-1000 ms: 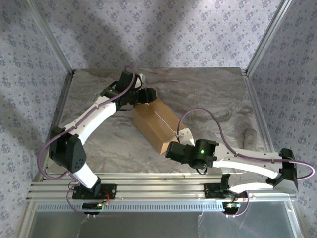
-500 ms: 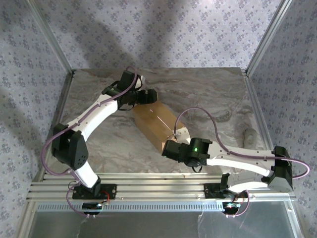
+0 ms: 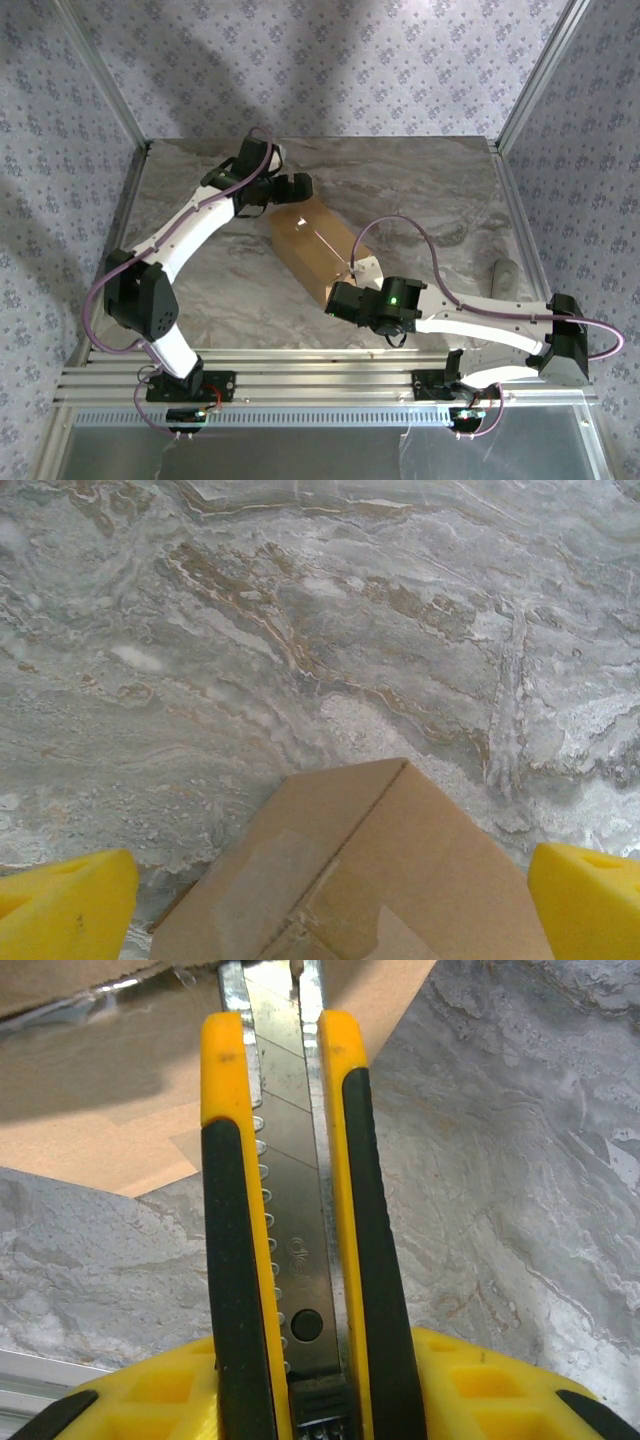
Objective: Unpack the express box
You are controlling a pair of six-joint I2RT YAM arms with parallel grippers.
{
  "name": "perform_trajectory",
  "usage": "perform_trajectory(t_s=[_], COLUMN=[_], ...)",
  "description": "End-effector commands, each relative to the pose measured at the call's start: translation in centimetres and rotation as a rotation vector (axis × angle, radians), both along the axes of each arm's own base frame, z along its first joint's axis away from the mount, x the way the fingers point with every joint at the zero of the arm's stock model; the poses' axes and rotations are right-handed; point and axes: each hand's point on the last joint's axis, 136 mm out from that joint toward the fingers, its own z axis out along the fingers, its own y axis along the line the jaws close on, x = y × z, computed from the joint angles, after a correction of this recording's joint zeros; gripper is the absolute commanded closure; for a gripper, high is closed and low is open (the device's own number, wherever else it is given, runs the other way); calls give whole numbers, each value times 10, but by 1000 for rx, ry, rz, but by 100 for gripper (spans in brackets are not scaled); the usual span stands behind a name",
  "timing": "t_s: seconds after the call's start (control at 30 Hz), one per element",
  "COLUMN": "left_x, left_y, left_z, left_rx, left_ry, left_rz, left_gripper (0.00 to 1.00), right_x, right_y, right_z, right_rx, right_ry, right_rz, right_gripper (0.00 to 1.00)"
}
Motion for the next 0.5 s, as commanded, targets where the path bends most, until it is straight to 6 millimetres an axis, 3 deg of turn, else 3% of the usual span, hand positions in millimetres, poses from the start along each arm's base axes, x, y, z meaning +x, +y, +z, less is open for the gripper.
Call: perform_trajectory(t_s=[0.0,0.1,0.23,0.33,0.47], left_x=[1,-9,-45,-80,-131], left_y=[15,31,61,72,79], left_z=[24,32,38,27,-3], left_rx=[-24,-22,-12,-43,-23], left_ry=[-51,-70,-59,-10,71], left_rz=[55,100,161,178,155], left_gripper=[1,2,4,7,12], right_x=[2,2,2,2,3], right_y=[3,3,3,4,4], right_z=[13,13,13,16,15], right_rx=[37,37,38,44,36], right_ry=[-21,-19,-17,-18,-25], right_rz=[-29,-29,-36,-38,-46], right_gripper=[100,100,100,100,100])
